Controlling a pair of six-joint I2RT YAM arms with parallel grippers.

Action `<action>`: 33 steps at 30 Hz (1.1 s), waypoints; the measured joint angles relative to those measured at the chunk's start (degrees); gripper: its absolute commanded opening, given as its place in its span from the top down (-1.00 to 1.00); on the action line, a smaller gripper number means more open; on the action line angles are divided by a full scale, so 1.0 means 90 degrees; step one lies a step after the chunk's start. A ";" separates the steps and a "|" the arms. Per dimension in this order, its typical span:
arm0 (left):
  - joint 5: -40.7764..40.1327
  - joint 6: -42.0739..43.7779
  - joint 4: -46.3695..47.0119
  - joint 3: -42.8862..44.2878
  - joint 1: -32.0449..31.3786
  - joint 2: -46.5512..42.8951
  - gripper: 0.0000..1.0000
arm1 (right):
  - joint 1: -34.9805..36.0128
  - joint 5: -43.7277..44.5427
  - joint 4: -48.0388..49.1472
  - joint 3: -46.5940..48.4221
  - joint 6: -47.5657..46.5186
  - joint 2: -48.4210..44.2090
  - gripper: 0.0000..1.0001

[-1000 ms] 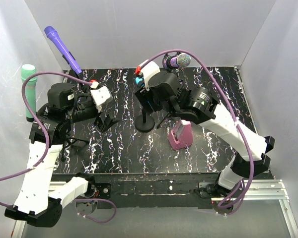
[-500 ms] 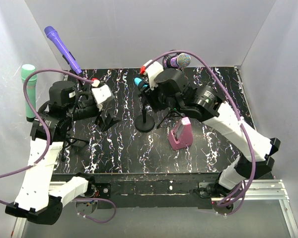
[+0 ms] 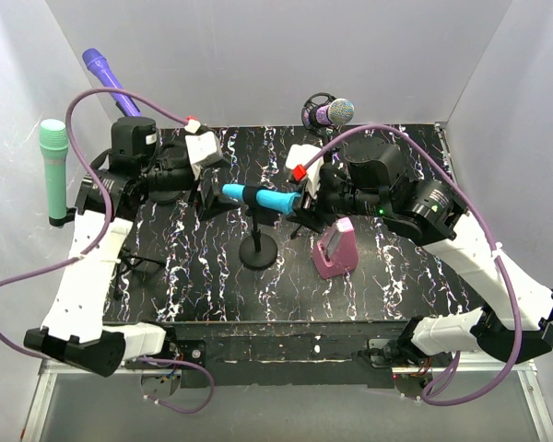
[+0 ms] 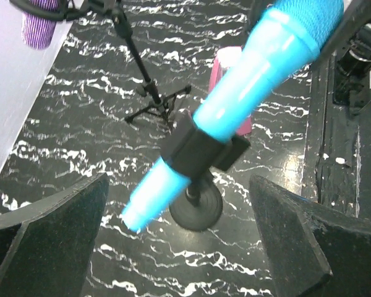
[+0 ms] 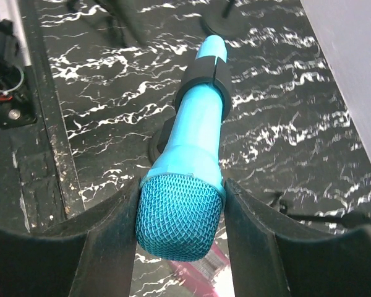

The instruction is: Remove the microphone from the stand

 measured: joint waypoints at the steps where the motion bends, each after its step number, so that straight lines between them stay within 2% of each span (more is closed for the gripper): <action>1: 0.0102 0.0017 0.0002 0.0092 -0.0019 0.0097 -0.88 | 0.0005 -0.0197 0.0002 0.0000 -0.0112 0.0007 0.97; 8: 0.0559 0.0775 -0.0605 0.0967 -0.0464 0.0877 -0.68 | 0.0007 -0.0835 0.0039 0.0002 -0.0646 0.0017 0.97; 11: 0.0554 0.1345 -0.1173 0.1025 -0.0607 0.1039 -0.58 | 0.0007 -0.0947 0.0034 0.0002 -0.0746 0.0019 0.97; 19: 0.0551 0.1858 -0.1668 0.1025 -0.0782 0.1265 -0.45 | 0.0007 -0.1030 0.0049 0.0002 -0.0872 0.0022 0.97; 27: 0.0551 0.1600 -0.1355 0.1020 -0.1494 0.1377 -0.30 | -0.0007 -0.1008 0.0420 -0.0012 -0.0675 0.0180 0.97; 32: 0.0481 0.1321 -0.0787 0.0865 -0.1809 0.1358 -0.01 | -0.0022 -0.0998 0.0539 -0.0012 -0.0554 0.0214 0.97; 33: 0.0459 0.1290 -0.0755 0.0855 -0.1819 0.1365 0.05 | -0.0022 -0.0996 0.0554 -0.0019 -0.0532 0.0214 0.89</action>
